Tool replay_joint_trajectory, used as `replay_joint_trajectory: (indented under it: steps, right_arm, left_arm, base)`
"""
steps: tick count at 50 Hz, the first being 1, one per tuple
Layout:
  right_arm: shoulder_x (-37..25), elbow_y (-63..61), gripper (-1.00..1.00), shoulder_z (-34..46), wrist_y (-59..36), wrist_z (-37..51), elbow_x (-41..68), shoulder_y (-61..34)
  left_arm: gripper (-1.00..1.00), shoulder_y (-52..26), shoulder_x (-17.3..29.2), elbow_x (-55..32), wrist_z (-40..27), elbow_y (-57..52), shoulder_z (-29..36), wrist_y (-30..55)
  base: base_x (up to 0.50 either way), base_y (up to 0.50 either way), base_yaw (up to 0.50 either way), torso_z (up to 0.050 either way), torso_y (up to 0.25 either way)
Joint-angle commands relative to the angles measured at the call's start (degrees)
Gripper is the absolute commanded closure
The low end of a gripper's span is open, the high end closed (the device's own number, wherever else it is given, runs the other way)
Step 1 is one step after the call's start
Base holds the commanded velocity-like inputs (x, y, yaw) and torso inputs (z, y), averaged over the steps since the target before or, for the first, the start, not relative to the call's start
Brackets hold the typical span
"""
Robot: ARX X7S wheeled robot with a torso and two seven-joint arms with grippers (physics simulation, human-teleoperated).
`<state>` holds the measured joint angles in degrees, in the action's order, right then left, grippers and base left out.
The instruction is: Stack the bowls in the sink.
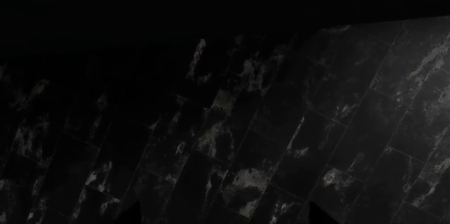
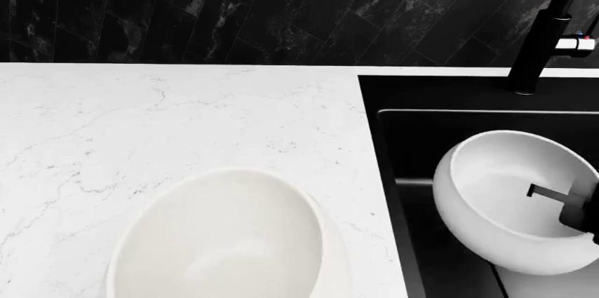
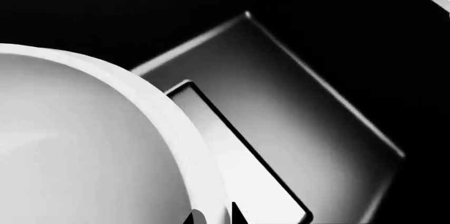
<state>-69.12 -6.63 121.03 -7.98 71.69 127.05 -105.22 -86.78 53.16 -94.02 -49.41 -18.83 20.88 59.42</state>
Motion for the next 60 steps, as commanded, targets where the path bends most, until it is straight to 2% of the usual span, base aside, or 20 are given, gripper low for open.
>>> replay_joint_trajectory:
  steps: [1, 19, 20, 31, 43, 52, 60]
  right_arm:
    - [1.8, 4.0, 1.0, 0.4, 0.5, -3.6, 0.4, 2.7]
    - [3.2, 6.5, 1.0, 0.9, 0.1, -6.7, 1.6, 5.8]
    - [3.8, 7.0, -1.0, 1.6, -2.8, -6.8, 1.7, 5.1]
    - [3.0, 7.5, -1.0, 1.6, -2.6, -6.2, 1.5, 5.3]
    - [-2.2, 2.6, -1.0, -0.8, -3.7, -4.8, -1.4, -0.2]
    - [-2.9, -3.0, -1.0, -5.2, -7.5, -8.6, -4.6, -7.4]
    - [-1.8, -6.6, -1.0, -7.6, -6.4, -12.6, -7.6, -8.9]
  left_arm:
    - [-1.0, 0.1, 0.0, 0.3, 0.2, 0.1, 0.2, -0.2]
    - [-1.0, 0.2, 0.5, -0.2, 0.0, -0.2, 0.0, -0.4]
    - [-1.0, 0.3, 0.5, -0.1, 0.0, -0.2, 0.0, -0.5]
    - [-1.0, -0.1, 0.6, -0.5, -0.2, -0.1, 0.0, -0.4]
    - [-1.0, -0.2, 0.7, -0.6, -0.2, -0.1, 0.0, -0.6]
    - [-1.0, 0.1, 0.9, -0.3, 0.0, -0.1, 0.0, -0.8]
    - [-1.0, -0.4, 0.8, -0.8, -0.4, -0.1, 0.2, -0.6]
  base:
    - [0.0, 0.0, 0.0, 0.0, 0.0]
    - [0.0, 0.0, 0.0, 0.0, 0.001]
    - [0.0, 0.0, 0.0, 0.0, 0.0]
    - [0.0, 0.0, 0.0, 0.0, 0.0]
    - [0.0, 0.0, 0.0, 0.0, 0.0]
    - [0.0, 0.0, 0.0, 0.0, 0.0]
    - [0.0, 0.0, 0.0, 0.0, 0.0]
